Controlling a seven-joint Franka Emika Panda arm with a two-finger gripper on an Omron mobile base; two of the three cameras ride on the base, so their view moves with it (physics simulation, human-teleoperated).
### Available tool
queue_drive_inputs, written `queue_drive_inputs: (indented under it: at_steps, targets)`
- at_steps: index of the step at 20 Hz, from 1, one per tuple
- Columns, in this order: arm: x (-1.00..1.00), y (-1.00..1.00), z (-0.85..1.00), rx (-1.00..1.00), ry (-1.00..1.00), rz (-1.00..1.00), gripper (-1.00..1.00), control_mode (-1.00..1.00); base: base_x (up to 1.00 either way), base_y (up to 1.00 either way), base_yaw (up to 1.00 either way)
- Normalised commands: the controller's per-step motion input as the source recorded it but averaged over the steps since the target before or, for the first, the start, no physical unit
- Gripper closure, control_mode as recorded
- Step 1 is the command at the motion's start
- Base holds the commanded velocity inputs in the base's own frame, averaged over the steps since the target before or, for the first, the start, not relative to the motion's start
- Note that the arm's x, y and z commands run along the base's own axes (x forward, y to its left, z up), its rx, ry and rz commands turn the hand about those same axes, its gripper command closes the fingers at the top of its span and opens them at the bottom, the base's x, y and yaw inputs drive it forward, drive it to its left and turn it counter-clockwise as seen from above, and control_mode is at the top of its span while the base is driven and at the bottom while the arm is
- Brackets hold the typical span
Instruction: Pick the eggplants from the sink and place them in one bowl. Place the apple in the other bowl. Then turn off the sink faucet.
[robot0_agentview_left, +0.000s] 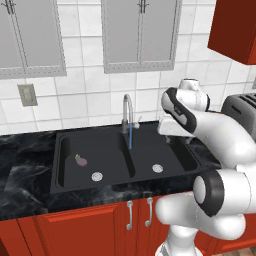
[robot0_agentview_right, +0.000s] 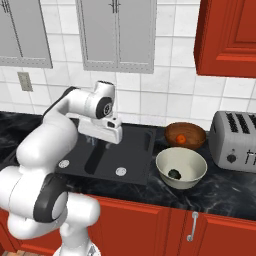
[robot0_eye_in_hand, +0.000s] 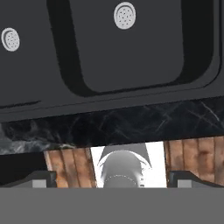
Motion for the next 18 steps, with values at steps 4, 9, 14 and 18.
queue_drive_inputs:
  at_steps: [4,9,14,18]
  targets:
    - [0.00,0.70,-0.12,0.10,0.00,0.21,-1.00,-1.00,0.00,0.00,0.00]
    - [0.00,0.71,-0.13,0.07,0.00,0.21,-1.00,-1.00,0.00,0.00,0.00]
    - [0.00,0.72,-0.14,0.06,0.00,0.20,-1.00,-1.00,0.00,0.00,0.00]
    - [0.00,0.71,-0.09,0.05,0.00,0.17,-1.00,-1.00,0.00,0.00,0.00]
